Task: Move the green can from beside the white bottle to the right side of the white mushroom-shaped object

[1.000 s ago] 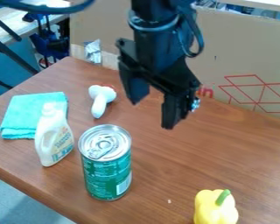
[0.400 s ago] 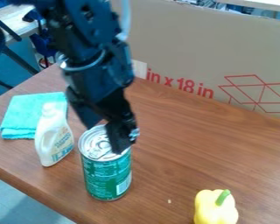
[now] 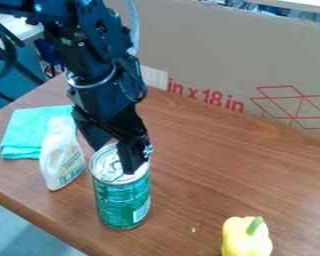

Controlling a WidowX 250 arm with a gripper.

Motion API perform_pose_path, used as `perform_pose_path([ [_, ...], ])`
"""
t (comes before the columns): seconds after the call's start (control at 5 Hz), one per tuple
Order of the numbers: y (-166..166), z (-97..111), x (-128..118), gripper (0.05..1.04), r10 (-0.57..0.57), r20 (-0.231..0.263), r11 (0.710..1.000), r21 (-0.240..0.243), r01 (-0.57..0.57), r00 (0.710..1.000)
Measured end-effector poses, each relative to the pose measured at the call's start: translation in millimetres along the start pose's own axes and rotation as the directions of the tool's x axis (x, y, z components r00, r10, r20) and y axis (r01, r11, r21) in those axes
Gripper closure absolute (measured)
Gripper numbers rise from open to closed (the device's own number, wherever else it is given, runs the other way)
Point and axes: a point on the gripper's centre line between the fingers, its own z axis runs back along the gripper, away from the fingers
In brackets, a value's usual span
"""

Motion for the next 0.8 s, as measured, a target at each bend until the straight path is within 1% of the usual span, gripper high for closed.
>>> perform_pose_path([
  [0.2, -1.1, -7.4, 2.4, 0.083, 0.016, -0.009, 1.0, -0.013, -0.016, 1.0],
  [0.4, -4.9, -9.3, 6.1, 0.083, 0.014, -0.026, 1.0, -0.024, -0.014, 1.0],
  [0.6, -3.2, -13.2, -1.6, 0.083, 0.069, -0.114, 0.996, -0.051, -0.075, 0.991],
  [0.8, 1.1, -22.9, -2.8, 0.082, 0.094, -0.158, 0.992, -0.069, -0.106, 0.983],
])
